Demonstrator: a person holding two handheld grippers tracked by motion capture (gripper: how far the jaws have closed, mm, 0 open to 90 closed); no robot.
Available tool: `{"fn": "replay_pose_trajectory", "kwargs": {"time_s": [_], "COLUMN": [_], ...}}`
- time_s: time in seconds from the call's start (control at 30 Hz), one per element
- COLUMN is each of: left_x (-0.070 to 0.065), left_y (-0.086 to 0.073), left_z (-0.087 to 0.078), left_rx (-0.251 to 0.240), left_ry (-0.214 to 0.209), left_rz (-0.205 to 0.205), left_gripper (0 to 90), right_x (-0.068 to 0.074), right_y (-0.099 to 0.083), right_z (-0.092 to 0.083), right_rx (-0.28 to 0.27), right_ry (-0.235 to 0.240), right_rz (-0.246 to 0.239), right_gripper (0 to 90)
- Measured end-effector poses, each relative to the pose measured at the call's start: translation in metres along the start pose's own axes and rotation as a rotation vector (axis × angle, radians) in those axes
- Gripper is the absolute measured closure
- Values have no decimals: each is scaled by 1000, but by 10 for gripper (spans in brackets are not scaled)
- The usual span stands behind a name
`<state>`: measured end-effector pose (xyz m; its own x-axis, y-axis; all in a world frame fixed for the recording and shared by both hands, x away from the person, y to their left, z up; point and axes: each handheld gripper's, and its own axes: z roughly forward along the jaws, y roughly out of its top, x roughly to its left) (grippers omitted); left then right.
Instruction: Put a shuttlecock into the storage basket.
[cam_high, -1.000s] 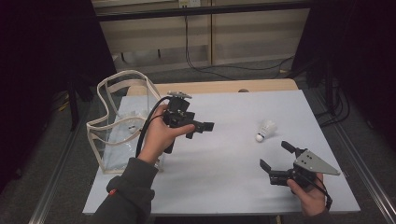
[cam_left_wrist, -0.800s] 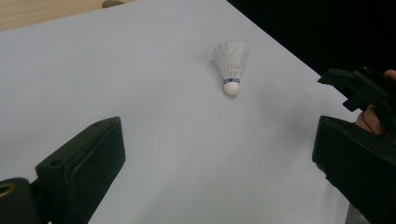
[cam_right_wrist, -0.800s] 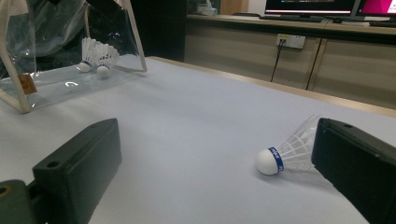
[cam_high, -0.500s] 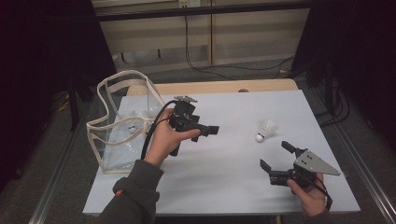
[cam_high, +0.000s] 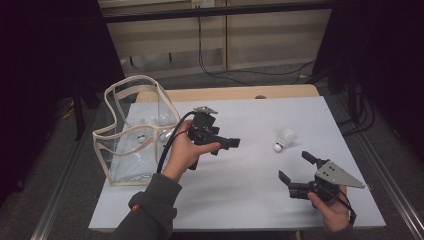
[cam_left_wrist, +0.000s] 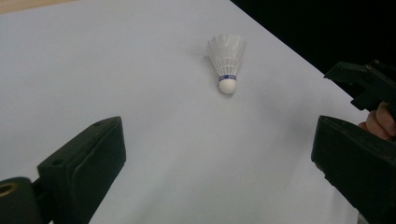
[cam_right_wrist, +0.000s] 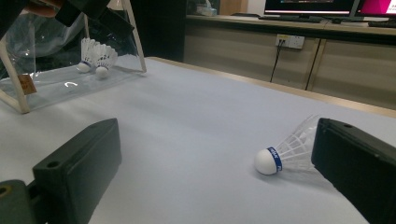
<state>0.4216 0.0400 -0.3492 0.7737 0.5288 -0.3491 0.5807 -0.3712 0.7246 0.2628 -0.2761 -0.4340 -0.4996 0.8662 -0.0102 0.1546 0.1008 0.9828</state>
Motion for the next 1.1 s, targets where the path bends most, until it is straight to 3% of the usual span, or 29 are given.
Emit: {"fn": "replay_pose_trajectory", "kwargs": {"time_s": [1.1], "left_x": [-5], "left_y": [-13], "left_z": [38], "left_rx": [24], "left_ry": [-5], "left_rz": [17], "left_gripper": [64], "right_x": [0], "right_y": [-1], "right_z": [-1], "right_rx": [3], "right_ry": [1], "right_rz": [1], "right_gripper": [16]}}
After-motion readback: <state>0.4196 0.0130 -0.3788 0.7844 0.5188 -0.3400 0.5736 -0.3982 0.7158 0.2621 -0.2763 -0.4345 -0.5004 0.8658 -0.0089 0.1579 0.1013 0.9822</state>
